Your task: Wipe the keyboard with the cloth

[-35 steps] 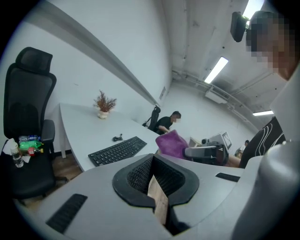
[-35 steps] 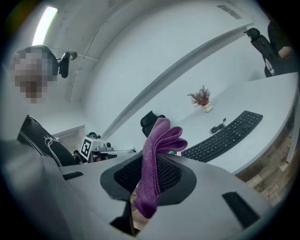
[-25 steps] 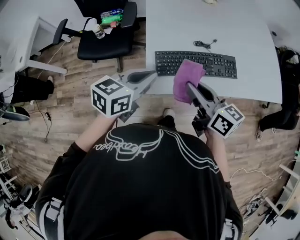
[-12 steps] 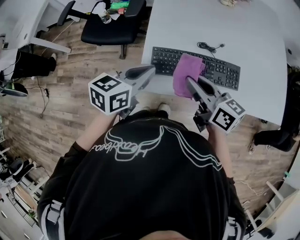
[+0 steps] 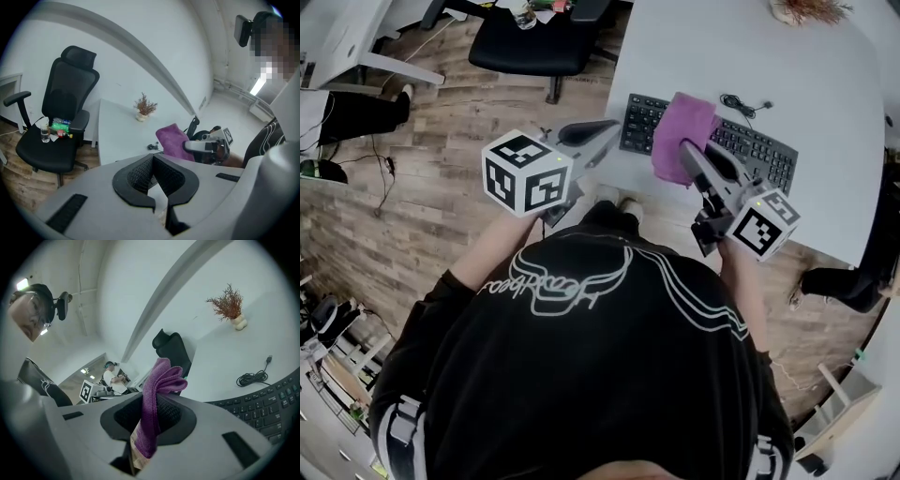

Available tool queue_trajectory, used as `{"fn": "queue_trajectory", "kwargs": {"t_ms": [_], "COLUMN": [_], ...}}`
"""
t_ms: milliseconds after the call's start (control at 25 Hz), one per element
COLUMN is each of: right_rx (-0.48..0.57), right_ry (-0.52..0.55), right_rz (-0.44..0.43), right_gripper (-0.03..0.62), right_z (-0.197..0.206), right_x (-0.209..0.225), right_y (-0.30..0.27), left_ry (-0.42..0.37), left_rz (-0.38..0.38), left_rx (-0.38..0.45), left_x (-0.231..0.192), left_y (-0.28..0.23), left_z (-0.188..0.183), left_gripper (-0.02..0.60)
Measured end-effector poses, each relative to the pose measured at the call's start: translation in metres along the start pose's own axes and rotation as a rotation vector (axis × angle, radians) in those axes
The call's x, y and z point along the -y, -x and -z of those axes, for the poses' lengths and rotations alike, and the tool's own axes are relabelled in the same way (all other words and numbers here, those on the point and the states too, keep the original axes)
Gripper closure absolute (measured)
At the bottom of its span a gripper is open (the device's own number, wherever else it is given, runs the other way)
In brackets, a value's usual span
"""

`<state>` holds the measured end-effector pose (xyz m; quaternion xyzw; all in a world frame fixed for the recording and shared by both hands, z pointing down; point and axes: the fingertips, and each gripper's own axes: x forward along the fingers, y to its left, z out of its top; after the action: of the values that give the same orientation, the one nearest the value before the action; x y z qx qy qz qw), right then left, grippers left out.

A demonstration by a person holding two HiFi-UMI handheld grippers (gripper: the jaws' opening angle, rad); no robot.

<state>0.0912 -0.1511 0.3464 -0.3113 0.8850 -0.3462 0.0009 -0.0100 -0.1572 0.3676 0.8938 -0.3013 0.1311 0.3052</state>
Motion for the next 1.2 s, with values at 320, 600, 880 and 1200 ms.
{"fn": "queue_trajectory", "kwargs": {"t_ms": [320,600,880,1200], "right_rx": [-0.007,-0.084,-0.159,-0.230], "right_ry": [-0.033,-0.040,-0.056,-0.061], "right_rz": [0.026,0.028,0.049,0.099], "right_gripper": [0.536,0.537,0.536,0.536], "right_z": [0.000,0.015,0.040,0.067], "right_x": [0.013,0.016,0.026,0.045], "right_y": [-0.025,-0.053,-0.088,-0.105], "left_ry": [0.067,0.061,0.094,0.129], "left_rz": [0.007,-0.010,-0.025,-0.024], "left_rx": [-0.021,-0.025,-0.030,-0.048], "left_x": [-0.027,-0.037,-0.061,-0.069], "left_y": [-0.008,-0.006,0.003,0.003], "left_z": [0.020,0.027,0.037,0.053], "left_gripper": [0.579,0.578,0.578,0.578]}}
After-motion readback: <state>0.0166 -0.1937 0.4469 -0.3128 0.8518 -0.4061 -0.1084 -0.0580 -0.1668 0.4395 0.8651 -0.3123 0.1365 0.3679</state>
